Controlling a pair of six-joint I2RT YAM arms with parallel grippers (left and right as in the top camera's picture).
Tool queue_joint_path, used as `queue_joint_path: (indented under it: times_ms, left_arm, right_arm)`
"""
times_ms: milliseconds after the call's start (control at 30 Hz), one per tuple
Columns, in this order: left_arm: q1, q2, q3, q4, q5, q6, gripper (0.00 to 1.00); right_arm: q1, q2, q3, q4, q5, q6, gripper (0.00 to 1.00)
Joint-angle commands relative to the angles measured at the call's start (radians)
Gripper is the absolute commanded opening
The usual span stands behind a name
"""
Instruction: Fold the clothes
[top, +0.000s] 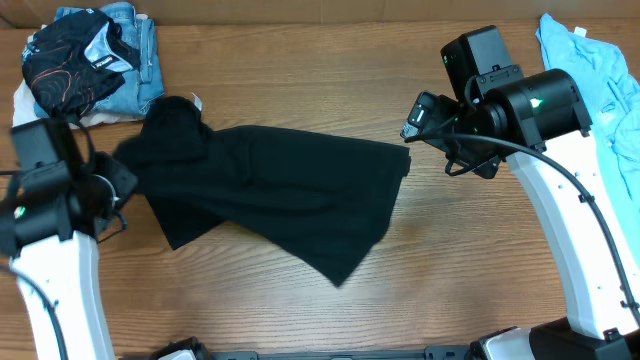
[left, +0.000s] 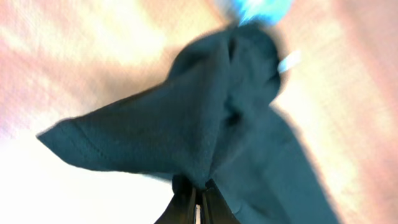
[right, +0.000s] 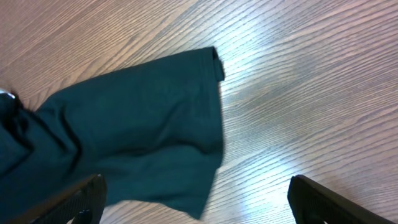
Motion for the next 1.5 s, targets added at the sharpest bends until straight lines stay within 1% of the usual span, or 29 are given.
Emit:
queue_joint_path:
  times_ms: [0, 133, 200, 367, 433, 467, 500, 633, 667, 700, 767, 800, 867, 967, 1000, 1033, 1167, 1300, 1467]
  left_arm:
    - [0.004, -0.053, 0.061, 0.063, 0.003, 0.019, 0.04]
    - [0.004, -0.038, 0.062, 0.152, 0.040, 0.019, 0.04]
    - [0.004, -0.022, 0.062, 0.171, 0.037, 0.019, 0.04]
    - [0.003, 0.040, 0.062, 0.256, 0.060, 0.019, 0.04]
    - [0.002, 0.064, 0.062, 0.277, 0.059, 0.019, 0.04]
    - [0.002, 0.077, 0.062, 0.282, 0.059, 0.019, 0.04]
    - [0.002, 0.101, 0.062, 0.288, 0.058, 0.019, 0.04]
    - [0.002, 0.139, 0.062, 0.309, 0.051, 0.019, 0.04]
    - [0.002, 0.146, 0.062, 0.311, 0.051, 0.019, 0.04]
    - [0.002, 0.151, 0.062, 0.311, 0.051, 0.019, 0.04]
    - [0.002, 0.158, 0.062, 0.310, 0.052, 0.019, 0.04]
    - [0.002, 0.159, 0.062, 0.306, 0.052, 0.019, 0.04]
    - [0.002, 0.159, 0.062, 0.302, 0.052, 0.019, 0.04]
    - [0.002, 0.159, 0.062, 0.291, 0.052, 0.019, 0.04]
    - [0.002, 0.159, 0.062, 0.285, 0.052, 0.019, 0.04]
    - [0.002, 0.159, 0.062, 0.282, 0.053, 0.019, 0.04]
    - [0.002, 0.159, 0.062, 0.276, 0.059, 0.019, 0.04]
    - [0.002, 0.159, 0.062, 0.275, 0.059, 0.020, 0.04]
    - [0.002, 0.159, 0.062, 0.265, 0.059, 0.020, 0.05]
  right_arm:
    - [0.005, 0.013, -0.006, 0.004, -0.008, 0.004, 0.96]
    - [0.029, 0.013, -0.045, 0.013, -0.036, 0.004, 0.96]
    - [0.051, 0.013, -0.064, 0.015, -0.040, 0.021, 0.95]
    - [0.143, 0.013, -0.079, 0.009, -0.085, 0.031, 0.93]
    - [0.201, 0.013, -0.079, 0.000, -0.107, 0.039, 0.92]
    - [0.229, 0.013, -0.079, -0.011, -0.103, 0.058, 0.92]
    - [0.301, 0.013, -0.079, -0.034, -0.098, 0.096, 0.92]
    - [0.435, 0.013, -0.079, -0.042, -0.096, 0.171, 0.91]
    - [0.482, 0.013, -0.079, -0.022, -0.095, 0.142, 0.92]
    - [0.515, 0.013, -0.080, -0.003, -0.095, 0.085, 0.93]
    - [0.608, 0.021, -0.101, 0.031, -0.067, -0.069, 0.96]
    - [0.653, 0.026, -0.138, 0.056, -0.026, -0.087, 0.96]
    - [0.685, 0.027, -0.204, 0.102, 0.011, -0.087, 0.95]
    - [0.703, 0.027, -0.323, 0.206, 0.054, -0.105, 0.93]
    - [0.703, 0.027, -0.401, 0.303, 0.050, -0.158, 0.93]
    - [0.703, 0.029, -0.437, 0.359, 0.041, -0.190, 0.93]
    - [0.703, 0.043, -0.525, 0.532, 0.016, -0.332, 1.00]
    - [0.702, 0.094, -0.531, 0.599, 0.013, -0.431, 1.00]
    - [0.702, 0.217, -0.531, 0.604, -0.050, -0.542, 1.00]
